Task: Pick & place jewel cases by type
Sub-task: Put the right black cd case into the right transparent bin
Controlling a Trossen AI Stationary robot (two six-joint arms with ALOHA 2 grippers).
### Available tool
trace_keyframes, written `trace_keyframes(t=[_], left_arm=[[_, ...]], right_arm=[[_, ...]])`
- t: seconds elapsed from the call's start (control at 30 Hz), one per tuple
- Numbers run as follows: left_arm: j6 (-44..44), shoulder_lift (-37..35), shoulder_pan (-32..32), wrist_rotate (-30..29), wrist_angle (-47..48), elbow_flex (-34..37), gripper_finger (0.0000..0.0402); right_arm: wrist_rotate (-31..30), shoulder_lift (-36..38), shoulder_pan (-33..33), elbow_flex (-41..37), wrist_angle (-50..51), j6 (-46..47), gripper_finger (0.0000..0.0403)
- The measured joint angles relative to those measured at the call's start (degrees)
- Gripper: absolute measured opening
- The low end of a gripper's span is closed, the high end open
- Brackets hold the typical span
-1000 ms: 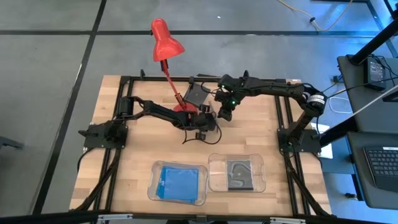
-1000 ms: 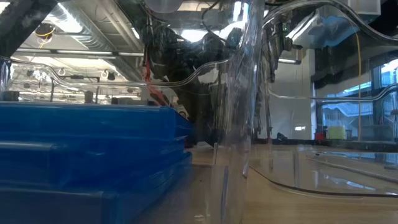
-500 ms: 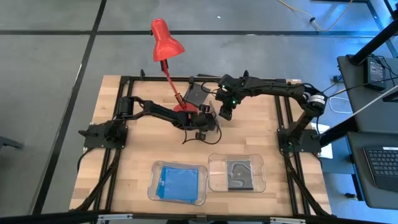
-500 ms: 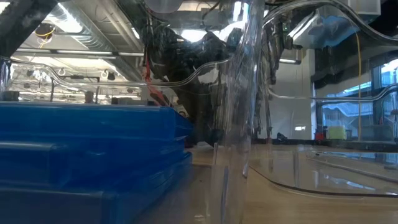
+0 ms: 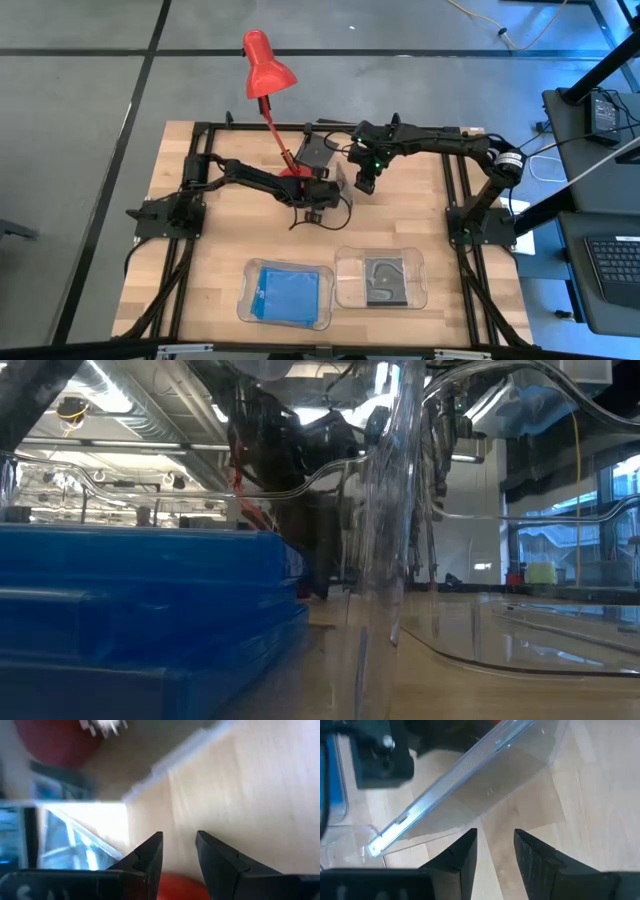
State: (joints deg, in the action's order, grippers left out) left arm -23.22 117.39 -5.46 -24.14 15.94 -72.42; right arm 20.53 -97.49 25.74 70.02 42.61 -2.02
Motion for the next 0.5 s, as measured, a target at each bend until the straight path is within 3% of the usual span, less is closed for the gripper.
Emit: trace_keyframes(t=[0.23, 0.5], left_arm=[[1.8, -1.7, -0.8, 2.8, 2.5, 0.1, 0.0118], [4.4, -1.9, -2.5, 4.7, 4.5, 0.0, 0.0118]], right_arm=[[-1.3, 0.0, 0.0, 0.0, 0.5, 0.4, 0.0133], [-18.8, 7.7, -0.1, 0.0, 5.6, 7.4, 0.0133]])
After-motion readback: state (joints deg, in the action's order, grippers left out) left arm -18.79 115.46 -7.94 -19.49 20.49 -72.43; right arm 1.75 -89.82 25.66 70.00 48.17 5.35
